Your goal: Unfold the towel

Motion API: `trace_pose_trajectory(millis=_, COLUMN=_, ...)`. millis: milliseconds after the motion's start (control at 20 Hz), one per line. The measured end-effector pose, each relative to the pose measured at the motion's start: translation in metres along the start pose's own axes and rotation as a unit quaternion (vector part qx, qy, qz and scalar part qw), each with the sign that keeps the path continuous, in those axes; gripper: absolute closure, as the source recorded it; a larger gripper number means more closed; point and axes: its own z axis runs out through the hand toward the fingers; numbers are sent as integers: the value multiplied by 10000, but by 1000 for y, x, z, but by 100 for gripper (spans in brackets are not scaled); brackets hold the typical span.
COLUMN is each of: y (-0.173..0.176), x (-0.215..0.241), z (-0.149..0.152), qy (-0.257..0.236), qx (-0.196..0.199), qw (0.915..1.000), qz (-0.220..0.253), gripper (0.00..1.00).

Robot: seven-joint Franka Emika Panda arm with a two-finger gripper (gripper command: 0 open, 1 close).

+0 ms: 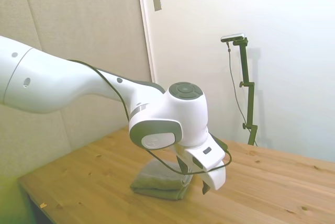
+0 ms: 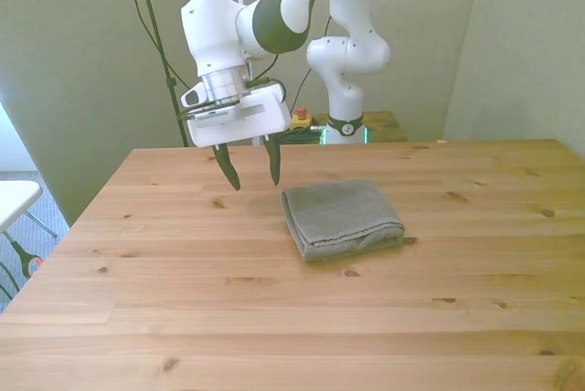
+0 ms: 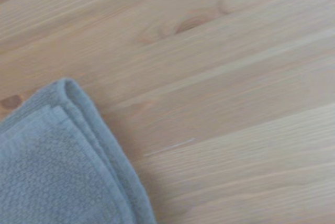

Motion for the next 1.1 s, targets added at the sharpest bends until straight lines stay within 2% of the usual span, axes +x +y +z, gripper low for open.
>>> trace_pose_trajectory(millis=200, y=-2, x=-9, z=13, qy=-652, qx=300, qw=9972, qz=-186, gripper=0)
trace_pose_trajectory(millis=400, y=-6, x=-10, z=24, qy=-885, qx=342, qw=9952, qz=-256, gripper=0)
trace_pose_trajectory(millis=450, y=-7, x=-11, z=27, qy=-909, qx=339, qw=9949, qz=-272, gripper=100)
trace_pose_trajectory(millis=1100, y=-14, x=-19, z=49, qy=-1088, qx=356, qw=9926, qz=-394, gripper=100)
